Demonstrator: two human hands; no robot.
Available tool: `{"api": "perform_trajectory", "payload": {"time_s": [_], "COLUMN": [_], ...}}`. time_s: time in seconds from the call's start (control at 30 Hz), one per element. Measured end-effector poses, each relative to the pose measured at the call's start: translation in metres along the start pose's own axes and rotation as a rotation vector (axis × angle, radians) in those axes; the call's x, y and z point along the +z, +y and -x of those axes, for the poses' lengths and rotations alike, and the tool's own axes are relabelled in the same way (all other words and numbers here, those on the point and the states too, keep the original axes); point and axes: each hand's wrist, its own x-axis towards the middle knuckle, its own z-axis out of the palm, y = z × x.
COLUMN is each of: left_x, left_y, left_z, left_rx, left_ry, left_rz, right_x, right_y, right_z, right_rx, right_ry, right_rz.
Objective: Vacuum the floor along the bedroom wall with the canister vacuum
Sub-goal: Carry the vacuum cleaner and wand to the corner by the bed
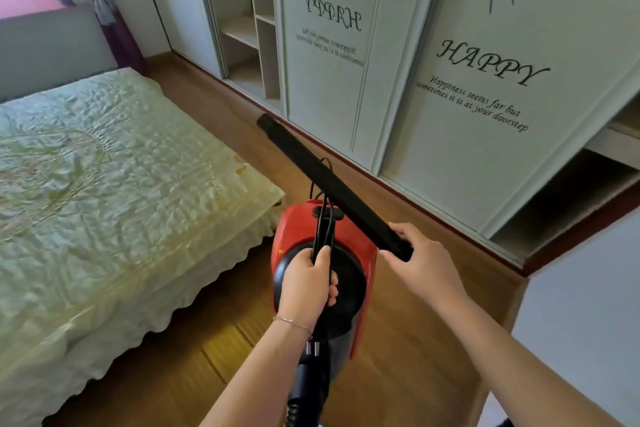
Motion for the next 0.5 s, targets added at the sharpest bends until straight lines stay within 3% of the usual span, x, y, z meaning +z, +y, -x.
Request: {"api": "perform_trajectory", "payload": {"time_s": [0.3,0.5], "left_x": [0.005,0.036], "left_y": [0.077,0.107], "left_z": [-0.133,-0.222], "left_rx": [0.05,0.059], "left_ry": [-0.109,-0.087], "left_rz": [-0.051,-0.099], "right_x": [-0.011,-0.006], "right_y": [-0.018,-0.003], "right_z": [-0.144,-0.245], "right_rx": [0.044,0.02], "right_ry": [0.103,0.088], "right_rz": [-0.022,-0.113]}}
